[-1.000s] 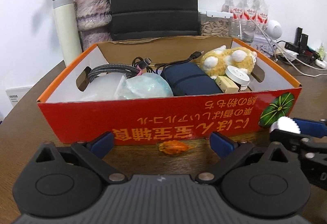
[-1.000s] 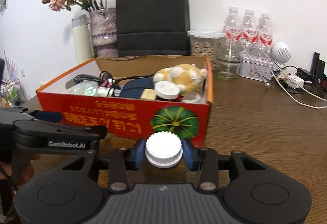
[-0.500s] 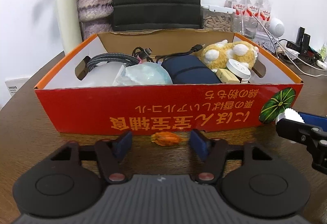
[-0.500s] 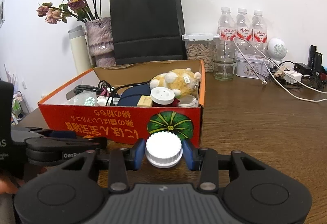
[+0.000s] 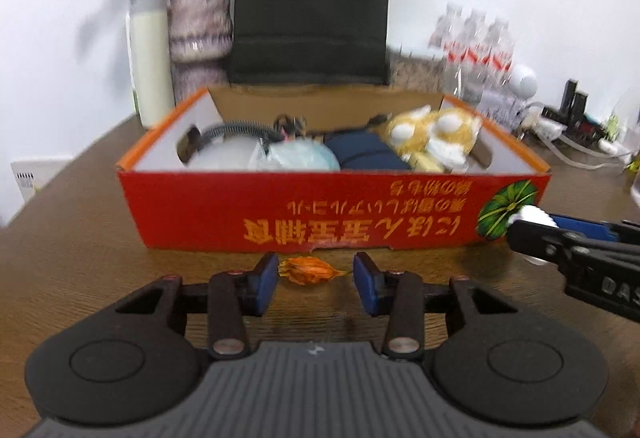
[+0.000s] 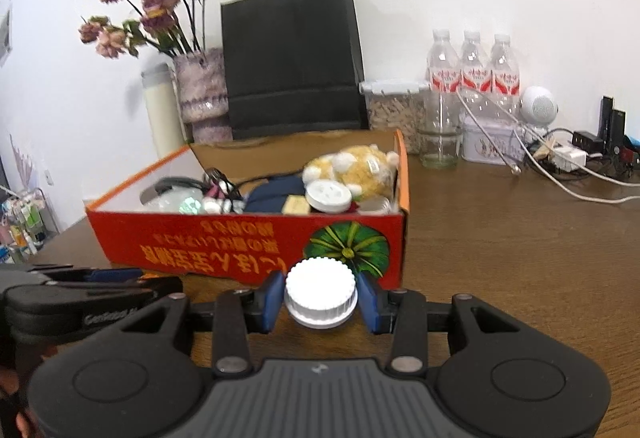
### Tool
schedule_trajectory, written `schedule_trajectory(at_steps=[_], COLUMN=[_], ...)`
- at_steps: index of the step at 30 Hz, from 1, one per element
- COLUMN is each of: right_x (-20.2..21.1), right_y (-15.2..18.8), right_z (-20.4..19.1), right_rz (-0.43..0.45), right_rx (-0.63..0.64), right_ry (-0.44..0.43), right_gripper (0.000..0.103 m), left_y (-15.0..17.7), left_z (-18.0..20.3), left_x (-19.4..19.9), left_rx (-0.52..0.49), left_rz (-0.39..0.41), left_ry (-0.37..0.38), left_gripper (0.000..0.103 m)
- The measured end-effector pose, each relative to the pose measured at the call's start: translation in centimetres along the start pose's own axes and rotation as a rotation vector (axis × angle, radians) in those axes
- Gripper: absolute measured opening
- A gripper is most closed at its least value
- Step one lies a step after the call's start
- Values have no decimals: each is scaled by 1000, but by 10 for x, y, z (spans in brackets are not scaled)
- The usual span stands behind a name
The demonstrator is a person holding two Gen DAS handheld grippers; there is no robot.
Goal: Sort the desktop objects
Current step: 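Grasp the ridged white cap with the right gripper while the left grasps the orange flower bud, then carry the ridged cap and orange bud into the box and release both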
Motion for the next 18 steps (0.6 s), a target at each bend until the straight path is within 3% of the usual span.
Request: schedule_trajectory(at_steps=[6, 10, 18], right_x=[18, 11, -29], right_y=[-26, -50, -82], right_z=[-17, -28, -42], right_rz=[146, 192, 217], right_rx=[30, 53, 38], right_ry=[-9, 5, 16], right_gripper=[39, 39, 39], left_y=[-25, -52, -85], left_z=[-2, -7, -21], left_x=[37, 44, 23], left_rx=[-45, -62, -50], left_rz=[168, 245, 296], left_ry=[-8, -16, -14], left_gripper=[42, 42, 42])
Point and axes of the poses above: each gripper's, at about its wrist camera, not at the fingertips, and x roughly against the way its jaws point, z to its right, y to its underside, the point moved 4 cm from there along -x, roughly the way its jaws point, and after that the axes turned 1 degree about x, right-handed, at the moved point
